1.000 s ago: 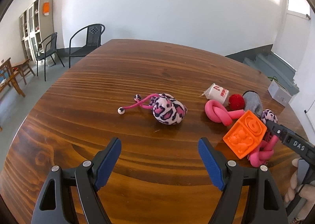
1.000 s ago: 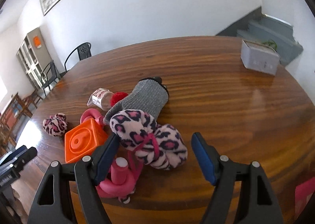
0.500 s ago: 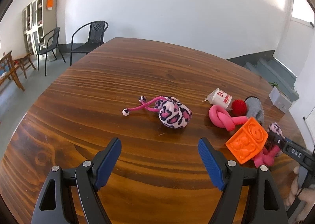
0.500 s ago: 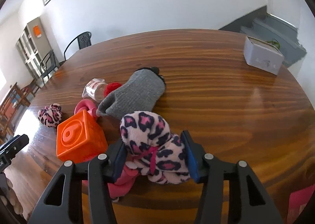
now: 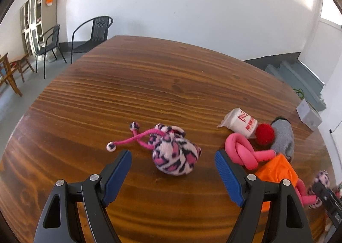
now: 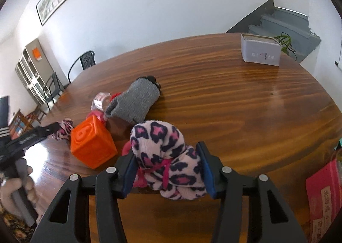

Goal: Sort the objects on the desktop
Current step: 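Grasp the pink leopard mouse toy with the left gripper while the right holds the plush, then carry both leopard toys into the cardboard box and open both grippers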

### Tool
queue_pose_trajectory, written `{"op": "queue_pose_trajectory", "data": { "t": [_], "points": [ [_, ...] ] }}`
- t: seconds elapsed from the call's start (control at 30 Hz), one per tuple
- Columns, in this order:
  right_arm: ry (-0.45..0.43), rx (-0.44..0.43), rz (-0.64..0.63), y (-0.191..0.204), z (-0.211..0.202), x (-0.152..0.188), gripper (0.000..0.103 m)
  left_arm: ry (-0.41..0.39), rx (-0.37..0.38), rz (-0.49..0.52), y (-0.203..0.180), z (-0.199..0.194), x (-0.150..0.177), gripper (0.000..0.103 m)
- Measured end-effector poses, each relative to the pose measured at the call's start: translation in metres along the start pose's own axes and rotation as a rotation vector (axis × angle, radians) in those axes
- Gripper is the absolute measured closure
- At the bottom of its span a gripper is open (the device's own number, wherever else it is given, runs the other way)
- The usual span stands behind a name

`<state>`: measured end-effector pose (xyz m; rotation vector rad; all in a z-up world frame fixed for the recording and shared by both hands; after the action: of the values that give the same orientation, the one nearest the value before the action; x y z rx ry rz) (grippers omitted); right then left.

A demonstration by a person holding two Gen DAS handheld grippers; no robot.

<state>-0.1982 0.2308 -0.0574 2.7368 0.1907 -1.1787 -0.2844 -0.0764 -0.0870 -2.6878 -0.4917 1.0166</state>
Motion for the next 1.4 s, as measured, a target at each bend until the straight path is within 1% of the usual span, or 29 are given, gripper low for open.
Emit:
{"op": "queue_pose_trajectory", "data": {
  "t": [0.17,0.2,0.23,0.27,0.3,0.33,0.37,0.47,0.6,0.67,0.77,0.93,1.1,1.3,1.4],
  "points": [
    [0.007,0.002,0.012,-0.001,-0.003,0.004,0.046,0.020,-0.010,0.016,-0.002,0.013,0.000,0.021],
    [0.013,0.003,0.014,-0.001,-0.003,0.005,0.046,0.022,-0.013,0.020,-0.002,0.015,0.000,0.023],
    [0.019,0.004,0.015,-0.002,-0.002,0.007,0.046,0.025,-0.013,0.023,-0.001,0.017,0.001,0.029],
    [0.021,0.006,0.014,-0.002,-0.002,0.008,0.046,0.038,-0.008,0.027,-0.001,0.019,0.002,0.048],
    [0.022,0.007,0.013,-0.002,-0.002,0.008,0.046,0.044,-0.002,0.024,-0.001,0.020,0.002,0.053],
    [0.020,0.009,0.012,-0.002,-0.002,0.008,0.046,0.045,0.004,0.016,0.000,0.020,0.002,0.053],
    [0.019,0.010,0.012,-0.002,-0.003,0.008,0.046,0.041,0.002,0.013,0.001,0.019,0.001,0.055],
    [0.007,0.009,0.010,-0.002,-0.009,0.008,0.046,0.010,-0.003,0.008,0.003,0.009,-0.001,0.056],
    [-0.008,-0.016,0.021,-0.003,-0.018,0.007,0.046,-0.051,0.018,-0.001,0.000,-0.018,-0.007,0.056],
    [-0.014,-0.035,0.037,-0.004,-0.023,0.007,0.046,-0.080,0.040,0.010,-0.008,-0.034,-0.008,0.056],
    [-0.027,-0.064,0.067,-0.007,-0.031,0.007,0.046,-0.102,0.077,0.033,-0.021,-0.053,-0.006,0.056],
    [-0.040,-0.140,0.131,-0.012,-0.044,0.010,0.046,-0.123,0.139,0.078,-0.046,-0.082,0.001,0.056],
    [-0.065,-0.159,0.164,-0.016,-0.059,0.018,0.046,-0.138,0.197,0.111,-0.065,-0.111,0.011,0.056],
    [-0.112,-0.183,0.192,-0.017,-0.080,0.026,0.046,-0.136,0.247,0.143,-0.086,-0.126,0.029,0.056],
    [-0.157,-0.161,0.183,-0.016,-0.098,0.028,0.046,-0.130,0.264,0.158,-0.096,-0.132,0.040,0.056]
  ]
}}
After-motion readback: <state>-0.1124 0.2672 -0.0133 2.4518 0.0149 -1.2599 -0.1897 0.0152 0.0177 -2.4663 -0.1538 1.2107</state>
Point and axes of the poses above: each gripper's, at about its wrist camera, not at the fingertips, and z roughly the way its jaws point, y to its left, x to its underside, the point moved 6 cm from there along z, roughly the way its jaws point, and after that the axes turned 11 degrees about -z, right-handed, at the moved point
